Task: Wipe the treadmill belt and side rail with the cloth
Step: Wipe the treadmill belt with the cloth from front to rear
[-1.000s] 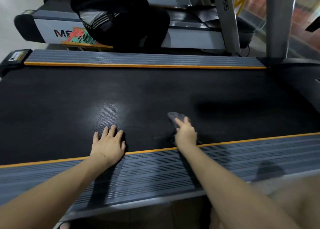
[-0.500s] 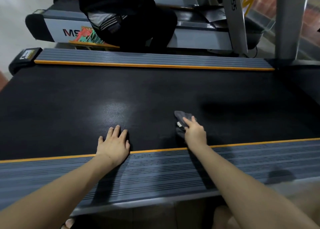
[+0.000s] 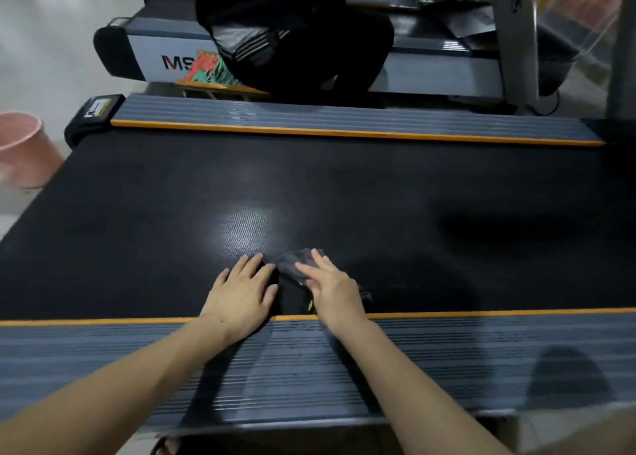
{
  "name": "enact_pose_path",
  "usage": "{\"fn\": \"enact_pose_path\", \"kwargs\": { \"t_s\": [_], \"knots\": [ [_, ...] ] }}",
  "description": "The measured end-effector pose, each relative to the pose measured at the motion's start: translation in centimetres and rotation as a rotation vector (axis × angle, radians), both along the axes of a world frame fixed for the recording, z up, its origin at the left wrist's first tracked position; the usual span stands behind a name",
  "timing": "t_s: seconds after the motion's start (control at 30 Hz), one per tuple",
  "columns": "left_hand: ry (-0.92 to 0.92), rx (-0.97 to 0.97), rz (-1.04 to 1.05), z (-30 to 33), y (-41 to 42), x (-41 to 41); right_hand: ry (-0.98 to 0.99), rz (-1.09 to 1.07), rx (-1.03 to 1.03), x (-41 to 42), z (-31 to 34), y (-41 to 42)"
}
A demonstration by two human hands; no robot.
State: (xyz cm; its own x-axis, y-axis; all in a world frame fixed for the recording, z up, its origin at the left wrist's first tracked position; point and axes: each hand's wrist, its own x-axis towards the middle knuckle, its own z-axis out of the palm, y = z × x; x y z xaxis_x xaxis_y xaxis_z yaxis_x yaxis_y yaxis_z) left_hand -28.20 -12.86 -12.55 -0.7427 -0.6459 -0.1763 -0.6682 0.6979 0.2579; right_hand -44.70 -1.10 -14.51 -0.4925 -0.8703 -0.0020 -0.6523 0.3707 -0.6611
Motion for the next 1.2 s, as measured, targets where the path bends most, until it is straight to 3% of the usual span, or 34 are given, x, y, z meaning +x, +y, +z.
{"fn": "enact_pose_path", "kwargs": {
  "t_s": [0.13,0.33,0.57,1.2],
  "knots": [
    [0.084,0.059,0.153,0.5,-2.1,0.0,0.011,-0.001,0.018,0.1,0.2,0.0],
    [-0.048,-0.024,0.056,0.9,-1.1,0.0,0.002,-0.051,-0.057,0.2,-0.6,-0.4],
    [-0.100,-0.019,0.090,0.9,-0.2,0.5,-0.035,-0.068,-0.044,0.7,0.0,-0.1],
    [-0.265,0.113,0.148,1.6,-0.1,3.1,-0.111,-0.054,0.074,0.4,0.9,-0.1]
  ]
}}
